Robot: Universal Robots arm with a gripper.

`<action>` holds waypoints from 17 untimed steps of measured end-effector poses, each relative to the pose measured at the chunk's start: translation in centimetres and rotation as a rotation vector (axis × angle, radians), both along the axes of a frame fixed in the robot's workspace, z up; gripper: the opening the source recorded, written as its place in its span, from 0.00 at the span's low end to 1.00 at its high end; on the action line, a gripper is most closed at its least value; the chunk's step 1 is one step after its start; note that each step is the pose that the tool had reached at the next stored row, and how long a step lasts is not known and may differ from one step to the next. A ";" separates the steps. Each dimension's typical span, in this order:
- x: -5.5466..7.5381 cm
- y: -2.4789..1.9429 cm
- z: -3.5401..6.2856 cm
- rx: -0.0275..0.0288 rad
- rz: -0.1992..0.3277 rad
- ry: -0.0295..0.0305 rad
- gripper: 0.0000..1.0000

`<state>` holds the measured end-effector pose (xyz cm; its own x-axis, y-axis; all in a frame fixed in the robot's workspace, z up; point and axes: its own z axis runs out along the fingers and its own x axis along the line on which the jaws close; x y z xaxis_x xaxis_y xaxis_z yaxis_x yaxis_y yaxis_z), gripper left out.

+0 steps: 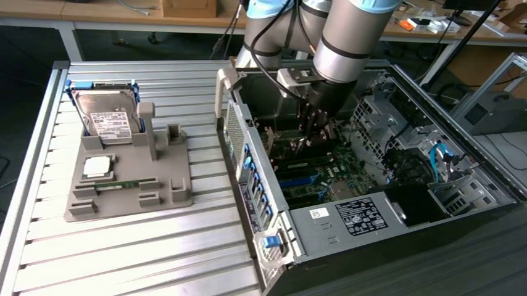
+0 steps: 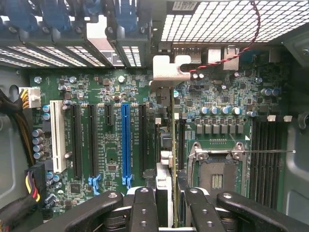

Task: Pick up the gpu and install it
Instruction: 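Insert the gpu into the slot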

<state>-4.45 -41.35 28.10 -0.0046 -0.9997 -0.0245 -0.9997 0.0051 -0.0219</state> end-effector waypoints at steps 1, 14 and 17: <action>0.0 -0.06 -0.02 0.0000 0.000 0.0000 0.27; -0.5 -0.68 -0.18 0.0000 0.000 0.0000 0.27; -0.5 -1.10 -0.22 0.0000 0.000 0.0000 0.27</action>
